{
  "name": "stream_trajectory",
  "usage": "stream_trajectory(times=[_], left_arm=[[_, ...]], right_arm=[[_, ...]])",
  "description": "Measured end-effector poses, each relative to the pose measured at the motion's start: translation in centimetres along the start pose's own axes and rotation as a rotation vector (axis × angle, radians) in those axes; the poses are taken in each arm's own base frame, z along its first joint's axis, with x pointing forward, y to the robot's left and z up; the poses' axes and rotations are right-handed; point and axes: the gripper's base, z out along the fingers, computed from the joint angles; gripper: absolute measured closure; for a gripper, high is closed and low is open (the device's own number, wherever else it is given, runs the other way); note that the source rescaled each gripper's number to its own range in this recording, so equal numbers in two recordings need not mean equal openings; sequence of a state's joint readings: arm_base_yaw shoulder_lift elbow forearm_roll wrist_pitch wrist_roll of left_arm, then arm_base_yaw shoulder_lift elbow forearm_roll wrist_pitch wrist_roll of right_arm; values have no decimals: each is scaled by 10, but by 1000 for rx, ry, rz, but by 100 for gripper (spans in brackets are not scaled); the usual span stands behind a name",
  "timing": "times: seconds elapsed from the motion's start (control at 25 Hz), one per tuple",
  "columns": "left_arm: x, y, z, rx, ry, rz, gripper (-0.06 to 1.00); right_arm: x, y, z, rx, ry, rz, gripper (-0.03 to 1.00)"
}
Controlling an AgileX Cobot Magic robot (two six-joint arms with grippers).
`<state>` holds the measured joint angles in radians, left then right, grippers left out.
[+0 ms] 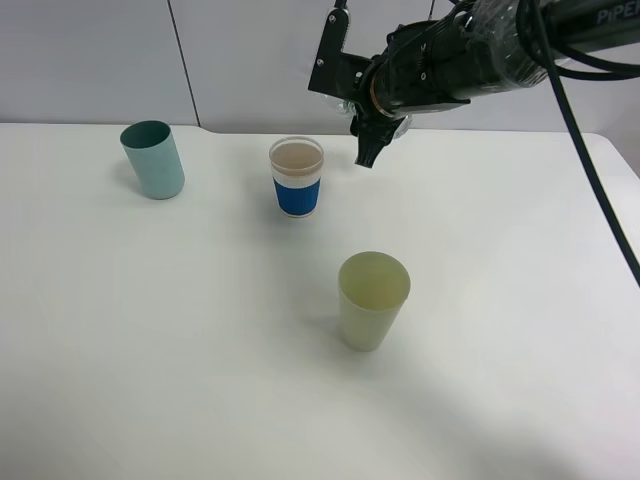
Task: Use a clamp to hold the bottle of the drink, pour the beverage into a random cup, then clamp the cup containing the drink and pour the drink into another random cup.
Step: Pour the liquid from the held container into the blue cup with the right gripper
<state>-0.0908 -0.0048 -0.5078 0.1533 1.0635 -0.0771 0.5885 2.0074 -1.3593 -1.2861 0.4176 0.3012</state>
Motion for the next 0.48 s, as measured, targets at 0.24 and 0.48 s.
stream_trajectory(times=[0.24,0.48], left_arm=[[0,0,0,0,0,0,-6],[0,0,0,0,0,0,-6]], right_arm=[[0,0,0,1,5,-94,97],[3,-1,0,6,30,-188,97]])
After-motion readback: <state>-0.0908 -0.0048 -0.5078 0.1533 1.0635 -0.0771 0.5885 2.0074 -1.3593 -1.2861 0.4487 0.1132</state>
